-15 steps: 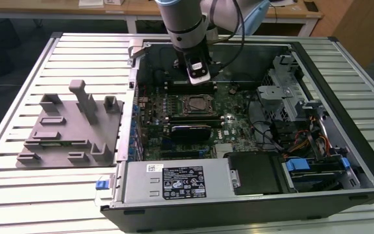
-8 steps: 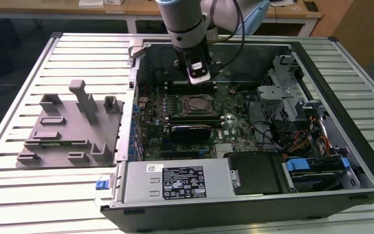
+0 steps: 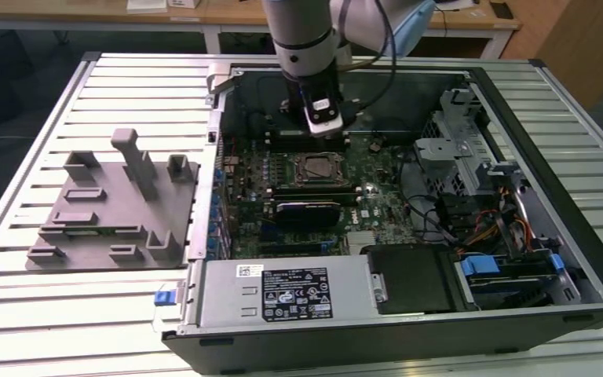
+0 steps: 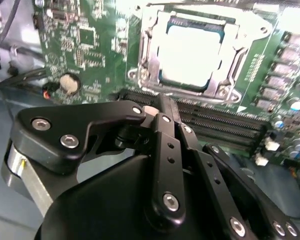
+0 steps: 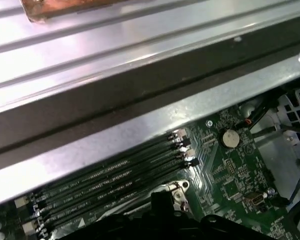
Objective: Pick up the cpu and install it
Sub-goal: 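Install the first cpu locking lever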
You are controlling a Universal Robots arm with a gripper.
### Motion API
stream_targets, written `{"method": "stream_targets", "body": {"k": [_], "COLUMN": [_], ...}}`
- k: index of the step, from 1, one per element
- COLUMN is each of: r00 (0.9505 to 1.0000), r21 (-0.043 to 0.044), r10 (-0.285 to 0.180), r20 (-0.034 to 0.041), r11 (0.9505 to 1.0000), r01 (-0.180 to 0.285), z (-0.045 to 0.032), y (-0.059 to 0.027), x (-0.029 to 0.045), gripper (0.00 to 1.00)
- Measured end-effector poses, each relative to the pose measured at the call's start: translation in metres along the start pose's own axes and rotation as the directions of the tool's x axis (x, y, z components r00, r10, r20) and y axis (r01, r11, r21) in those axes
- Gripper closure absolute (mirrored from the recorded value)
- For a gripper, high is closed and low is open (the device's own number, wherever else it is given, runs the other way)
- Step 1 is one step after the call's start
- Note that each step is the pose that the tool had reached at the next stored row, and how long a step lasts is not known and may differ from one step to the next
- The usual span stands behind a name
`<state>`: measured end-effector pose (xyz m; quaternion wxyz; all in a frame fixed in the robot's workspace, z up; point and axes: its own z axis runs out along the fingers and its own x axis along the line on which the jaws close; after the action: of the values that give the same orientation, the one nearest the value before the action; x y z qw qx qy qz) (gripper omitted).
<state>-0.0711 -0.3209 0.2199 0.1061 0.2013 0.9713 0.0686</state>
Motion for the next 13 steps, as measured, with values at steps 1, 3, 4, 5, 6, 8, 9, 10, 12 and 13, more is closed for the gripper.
{"method": "stream_targets", "body": {"k": [1,3,4,5,6,8,9,10,12,13], "r00": [1.0,0.9998,0.9996,0.9992,0.9987,0.9968,0.9962,0.9961,0.9961,0.9961], "r21": [0.0129,0.0397,0.051,0.0621,0.0718,0.0947,0.1003,0.1028,0.1033,0.1034], "r10": [-0.002,-0.004,-0.004,-0.003,-0.003,0.0,0.0,0.001,0.001,0.001], "r20": [-0.0041,-0.0189,-0.0294,-0.0408,-0.0516,-0.0798,-0.0867,-0.0884,-0.0884,-0.0884], "r11": [0.9999,0.9992,0.9987,0.9981,0.9974,0.9955,0.9949,0.9947,0.9946,0.9946], "r01": [0.002,0.004,0.005,0.006,0.006,0.008,0.008,0.009,0.009,0.009], "z": [0.0003,0.0008,0.0012,0.0015,0.0018,0.0025,0.0027,0.0027,0.0027,0.0027], "y": [0.0004,0.0014,0.0019,0.0024,0.0028,0.0039,0.0041,0.0042,0.0042,0.0042], "x": [-0.001,-0.0034,-0.0046,-0.0058,-0.0068,-0.0095,-0.0102,-0.0106,-0.0106,-0.0106], "gripper": [0.89,0.89,0.89,0.89,0.89,0.89,0.89,0.89,0.89,0.89]}}
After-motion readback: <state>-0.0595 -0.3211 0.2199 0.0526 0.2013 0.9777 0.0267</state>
